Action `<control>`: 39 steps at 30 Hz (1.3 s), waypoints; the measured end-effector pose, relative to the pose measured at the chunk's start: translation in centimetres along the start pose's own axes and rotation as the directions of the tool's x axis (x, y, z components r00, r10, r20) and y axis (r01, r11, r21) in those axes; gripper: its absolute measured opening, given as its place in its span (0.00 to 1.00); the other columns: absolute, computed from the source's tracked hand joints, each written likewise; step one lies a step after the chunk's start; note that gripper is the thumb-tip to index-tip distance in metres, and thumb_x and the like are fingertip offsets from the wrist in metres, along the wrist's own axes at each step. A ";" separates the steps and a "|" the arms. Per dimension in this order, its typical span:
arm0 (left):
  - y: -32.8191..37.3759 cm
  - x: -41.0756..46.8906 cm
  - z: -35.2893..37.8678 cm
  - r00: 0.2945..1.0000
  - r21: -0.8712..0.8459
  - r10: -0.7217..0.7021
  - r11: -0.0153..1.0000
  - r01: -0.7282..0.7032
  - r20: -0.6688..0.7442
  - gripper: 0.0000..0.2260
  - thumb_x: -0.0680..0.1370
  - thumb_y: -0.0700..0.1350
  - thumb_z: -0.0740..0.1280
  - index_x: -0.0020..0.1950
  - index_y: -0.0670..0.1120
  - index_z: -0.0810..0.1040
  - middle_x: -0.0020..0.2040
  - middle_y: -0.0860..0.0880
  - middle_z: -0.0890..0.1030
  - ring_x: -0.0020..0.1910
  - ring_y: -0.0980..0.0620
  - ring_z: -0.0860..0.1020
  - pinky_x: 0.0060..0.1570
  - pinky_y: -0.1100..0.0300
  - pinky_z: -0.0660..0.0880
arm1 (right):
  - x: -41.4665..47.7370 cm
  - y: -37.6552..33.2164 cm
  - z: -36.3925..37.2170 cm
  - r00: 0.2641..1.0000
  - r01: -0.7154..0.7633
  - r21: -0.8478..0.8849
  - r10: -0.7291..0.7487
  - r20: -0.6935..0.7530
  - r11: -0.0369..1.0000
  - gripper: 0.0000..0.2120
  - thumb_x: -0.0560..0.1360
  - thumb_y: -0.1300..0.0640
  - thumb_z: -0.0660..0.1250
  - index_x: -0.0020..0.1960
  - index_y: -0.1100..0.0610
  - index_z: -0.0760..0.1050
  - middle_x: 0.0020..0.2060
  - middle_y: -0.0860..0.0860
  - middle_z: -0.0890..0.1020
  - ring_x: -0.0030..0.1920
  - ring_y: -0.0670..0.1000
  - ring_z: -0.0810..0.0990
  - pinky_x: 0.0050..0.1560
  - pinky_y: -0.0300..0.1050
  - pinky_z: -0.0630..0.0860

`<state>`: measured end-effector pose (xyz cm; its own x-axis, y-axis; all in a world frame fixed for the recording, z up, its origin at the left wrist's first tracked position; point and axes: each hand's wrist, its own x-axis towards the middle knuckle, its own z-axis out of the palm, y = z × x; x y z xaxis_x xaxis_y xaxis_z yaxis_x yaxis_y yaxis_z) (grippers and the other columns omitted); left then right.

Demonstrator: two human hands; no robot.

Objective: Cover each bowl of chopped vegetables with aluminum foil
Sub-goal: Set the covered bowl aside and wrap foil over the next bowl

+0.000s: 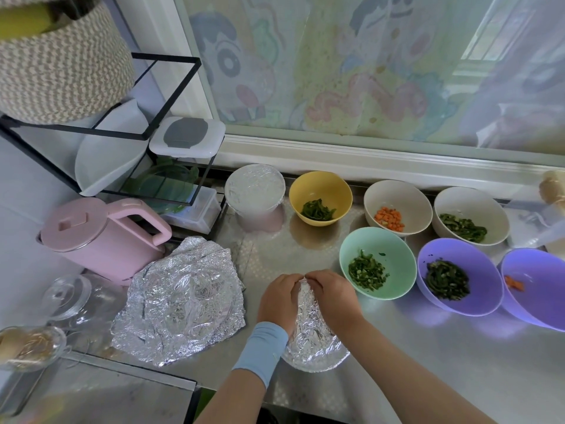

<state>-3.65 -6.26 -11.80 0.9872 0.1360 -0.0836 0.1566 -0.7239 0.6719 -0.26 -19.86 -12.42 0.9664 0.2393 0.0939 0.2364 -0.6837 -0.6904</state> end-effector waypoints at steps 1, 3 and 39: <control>0.0 0.0 0.0 1.000 -0.003 -0.012 1.000 0.012 -0.008 0.12 0.83 0.44 0.59 0.63 0.47 0.79 0.56 0.51 0.81 0.55 0.53 0.77 0.55 0.63 0.72 | 0.1 0.0 0.0 1.000 -0.024 0.017 0.024 0.018 1.000 0.07 0.77 0.61 0.67 0.52 0.57 0.83 0.45 0.52 0.84 0.44 0.51 0.81 0.47 0.44 0.77; -0.1 0.1 0.1 0.999 0.006 -0.030 1.000 0.030 -0.023 0.12 0.83 0.46 0.59 0.61 0.47 0.79 0.55 0.50 0.81 0.53 0.52 0.78 0.54 0.61 0.72 | 0.4 0.0 -0.1 0.999 -0.029 0.023 0.028 0.031 0.999 0.07 0.77 0.60 0.67 0.51 0.56 0.83 0.44 0.52 0.84 0.44 0.51 0.81 0.48 0.44 0.77; -0.7 -1.3 0.9 0.994 0.057 0.092 0.995 -0.088 -0.062 0.13 0.84 0.47 0.58 0.64 0.47 0.78 0.57 0.51 0.80 0.55 0.53 0.77 0.54 0.61 0.73 | -2.0 -0.1 0.0 1.000 0.025 -0.141 -0.025 0.002 0.990 0.13 0.70 0.68 0.72 0.52 0.57 0.81 0.43 0.52 0.82 0.39 0.53 0.81 0.37 0.43 0.76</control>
<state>-5.04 -6.54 -12.84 0.9935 0.1111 0.0244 0.0706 -0.7702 0.6339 -2.18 -20.27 -12.58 0.9601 0.2575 0.1094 0.2720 -0.7677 -0.5802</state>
